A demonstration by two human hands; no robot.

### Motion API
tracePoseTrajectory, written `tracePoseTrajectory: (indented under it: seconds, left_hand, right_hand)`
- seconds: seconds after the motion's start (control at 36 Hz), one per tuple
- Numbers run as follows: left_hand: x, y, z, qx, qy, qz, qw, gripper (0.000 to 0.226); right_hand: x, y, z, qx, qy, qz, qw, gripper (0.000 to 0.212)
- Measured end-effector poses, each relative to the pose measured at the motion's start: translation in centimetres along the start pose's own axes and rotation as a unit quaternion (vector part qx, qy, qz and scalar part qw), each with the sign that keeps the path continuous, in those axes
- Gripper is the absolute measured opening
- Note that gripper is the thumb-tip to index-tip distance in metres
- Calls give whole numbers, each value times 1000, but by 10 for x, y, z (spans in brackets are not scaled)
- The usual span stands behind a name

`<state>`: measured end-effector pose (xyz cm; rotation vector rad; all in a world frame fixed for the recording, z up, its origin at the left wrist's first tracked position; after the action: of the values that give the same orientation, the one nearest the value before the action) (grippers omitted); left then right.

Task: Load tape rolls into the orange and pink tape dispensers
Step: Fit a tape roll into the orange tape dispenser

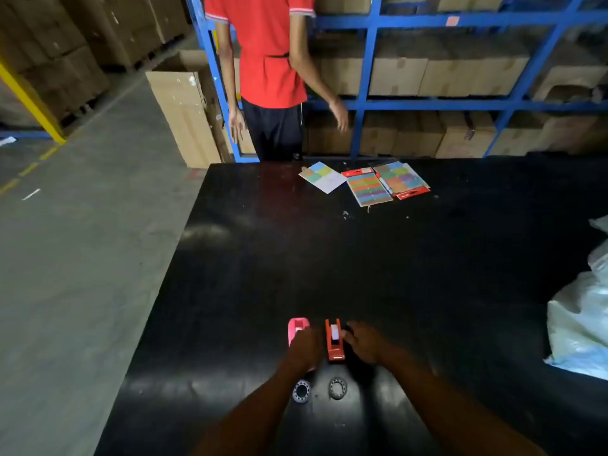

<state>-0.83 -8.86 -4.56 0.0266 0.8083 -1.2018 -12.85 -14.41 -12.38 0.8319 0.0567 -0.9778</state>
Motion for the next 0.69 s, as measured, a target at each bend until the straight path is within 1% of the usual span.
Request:
tracePoseTrajectory:
  seconds: [0.08,0.17,0.22,0.28,0.33,0.36,0.44,0.47,0.56,0.61,0.69]
  left_hand:
    - [9,0,-7,-82,13,23,996,32]
    - [24,8,-21,-155,31,55,986,34]
    - [32,11,-27,-162,27,65,984,32]
    - [34,11,-26,-181,22,80,980,32]
    - [37,8,-27,-197,14,64,978,23]
    - [36,8,-26,-201,10,64,978,22]
    - [35,12,-24,-239,-12,67,969,28]
    - [33,12,-25,-263,-5,69,962,28]
    - [30,16,-28,-326,2,59,944,25]
    - [22,16,-28,-367,14,60,928,29]
    - [5,9,-25,-449,49,61,890,32]
  right_hand:
    - [1,-3,-1,49,-39,-16,998,47]
    - [-2,8,-1,61,-55,-4,997,40]
    - [-2,13,-9,81,-45,3,996,43]
    - [-3,17,-14,109,-53,10,993,45]
    - [-3,18,-15,133,-86,17,987,44]
    - [-5,17,-16,151,-100,6,983,45]
    - [-12,6,-16,206,-144,-22,968,56]
    - [-15,6,-13,220,-153,-26,963,55]
    - [-24,13,-3,231,-159,-21,960,40]
    - [-31,20,1,244,-163,-4,956,38]
    - [-43,35,10,260,-170,27,950,31]
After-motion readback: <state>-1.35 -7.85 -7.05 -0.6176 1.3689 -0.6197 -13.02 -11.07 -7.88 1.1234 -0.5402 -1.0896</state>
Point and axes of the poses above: each hand's wrist, its own x-axis towards the middle knuckle, its own z-axis out of the back of the hand, y = z × x, the point moved 10 cm from there along x, towards the middle knuckle, and after that the axes turned 14 degrees about z, right-handed, at the moved point
